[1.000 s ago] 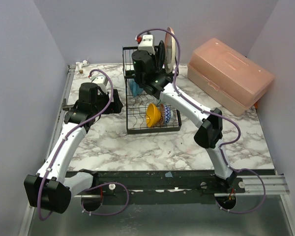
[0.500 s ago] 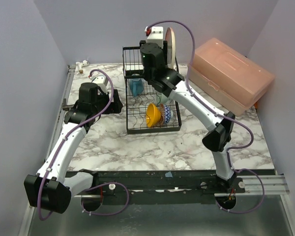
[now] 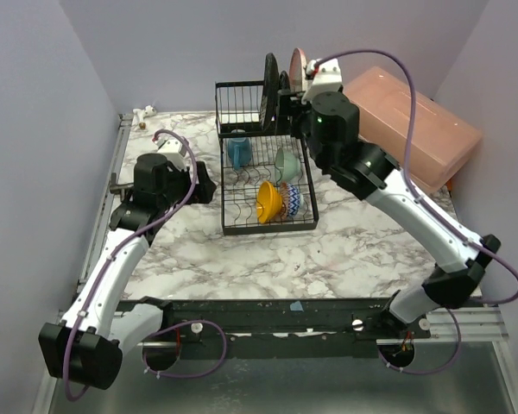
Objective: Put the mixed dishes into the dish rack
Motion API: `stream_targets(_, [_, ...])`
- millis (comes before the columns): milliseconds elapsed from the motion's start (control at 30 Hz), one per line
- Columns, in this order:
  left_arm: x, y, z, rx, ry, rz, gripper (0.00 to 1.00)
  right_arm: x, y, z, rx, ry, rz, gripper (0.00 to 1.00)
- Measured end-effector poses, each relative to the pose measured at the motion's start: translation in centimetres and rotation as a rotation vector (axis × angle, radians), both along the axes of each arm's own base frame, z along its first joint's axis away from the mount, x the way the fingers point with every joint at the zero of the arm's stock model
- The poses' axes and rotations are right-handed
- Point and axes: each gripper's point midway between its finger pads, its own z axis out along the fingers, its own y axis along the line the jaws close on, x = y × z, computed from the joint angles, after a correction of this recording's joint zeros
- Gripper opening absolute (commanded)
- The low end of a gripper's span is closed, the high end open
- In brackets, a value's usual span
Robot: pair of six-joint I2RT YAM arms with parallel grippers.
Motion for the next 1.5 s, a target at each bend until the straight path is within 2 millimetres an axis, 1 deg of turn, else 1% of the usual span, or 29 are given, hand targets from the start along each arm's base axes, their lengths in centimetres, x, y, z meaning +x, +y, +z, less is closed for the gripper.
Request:
stream_targets(100, [-0.4, 0.0, 1.0, -0.011, -0.057, -0.008, 0.87, -2.0, -1.6, -1.1, -0.011, 0.020, 0.025, 0.87])
stream_targets(167, [-0.7, 0.1, 1.8, -0.016, -0.098, -0.011, 0.87, -3.2, -2.8, -1.6, -0.013, 0.026, 0.033, 0.89])
stream_targets(200, [-0.9, 0.1, 2.6, -0.022, -0.136, -0.012, 0.88, -3.9, -3.5, -1.8, -0.014, 0.027, 0.034, 0.90])
stream_targets(233, [-1.1, 0.2, 2.9, -0.025, -0.151, -0.012, 0.88, -4.6, -4.3, -1.9, -0.012, 0.027, 0.035, 0.92])
stream_targets(333, [-1.9, 0.2, 5.0, -0.047, -0.226, -0.020, 0.88, -6.5, -6.3, -1.6, 0.006, 0.010, 0.041, 0.94])
stream_targets(367, [-2.3, 0.2, 6.0, -0.058, -0.259, -0.025, 0.88, -7.4, -7.3, -1.4, 0.018, -0.001, 0.044, 0.96])
stream_targets(433, [-3.1, 0.2, 7.2, -0.074, -0.297, -0.026, 0.88, -8.8, -8.8, -0.8, 0.040, -0.024, 0.045, 0.98])
stream_targets(533, [-5.1, 0.6, 10.5, -0.109, -0.379, -0.026, 0.90, -10.9, -11.5, 0.1, 0.077, -0.065, 0.031, 0.98])
stream_targets(600, [-7.2, 1.0, 13.9, -0.138, -0.470, -0.023, 0.91, -12.0, -13.1, 0.9, 0.101, -0.093, 0.012, 1.00])
stream_targets(667, [-9.2, 1.5, 16.9, -0.163, -0.556, -0.022, 0.92, -12.8, -14.6, 1.4, 0.120, -0.115, -0.011, 1.00])
stream_targets(767, [-13.0, 2.5, 20.9, -0.201, -0.691, -0.012, 0.92, -13.8, -16.3, 2.2, 0.146, -0.143, -0.039, 1.00])
stream_targets(833, [-15.2, 3.1, 23.0, -0.221, -0.763, -0.002, 0.92, -14.2, -17.1, 2.6, 0.161, -0.155, -0.056, 1.00])
stream_targets(867, [-16.0, 3.4, 23.7, -0.229, -0.788, 0.005, 0.92, -14.3, -17.3, 2.7, 0.165, -0.158, -0.063, 1.00])
stream_targets(933, [-17.1, 3.8, 24.7, -0.241, -0.819, 0.014, 0.92, -14.4, -17.7, 3.0, 0.168, -0.160, -0.074, 1.00])
stream_targets(1000, [-17.7, 4.2, 25.1, -0.246, -0.833, 0.026, 0.93, -14.5, -17.9, 3.1, 0.167, -0.159, -0.079, 1.00])
stream_targets(1200, [-18.8, 5.1, 25.4, -0.242, -0.841, 0.063, 0.93, -15.7, -19.2, 4.2, 0.203, -0.191, -0.077, 1.00])
stream_targets(1367, [-20.1, 5.9, 26.9, -0.239, -0.897, 0.089, 0.94, -17.1, -20.8, 5.9, 0.273, -0.249, -0.080, 1.00])
stream_targets(1500, [-20.4, 6.2, 27.3, -0.224, -0.916, 0.098, 0.94, -17.4, -21.1, 6.7, 0.301, -0.271, -0.083, 1.00])
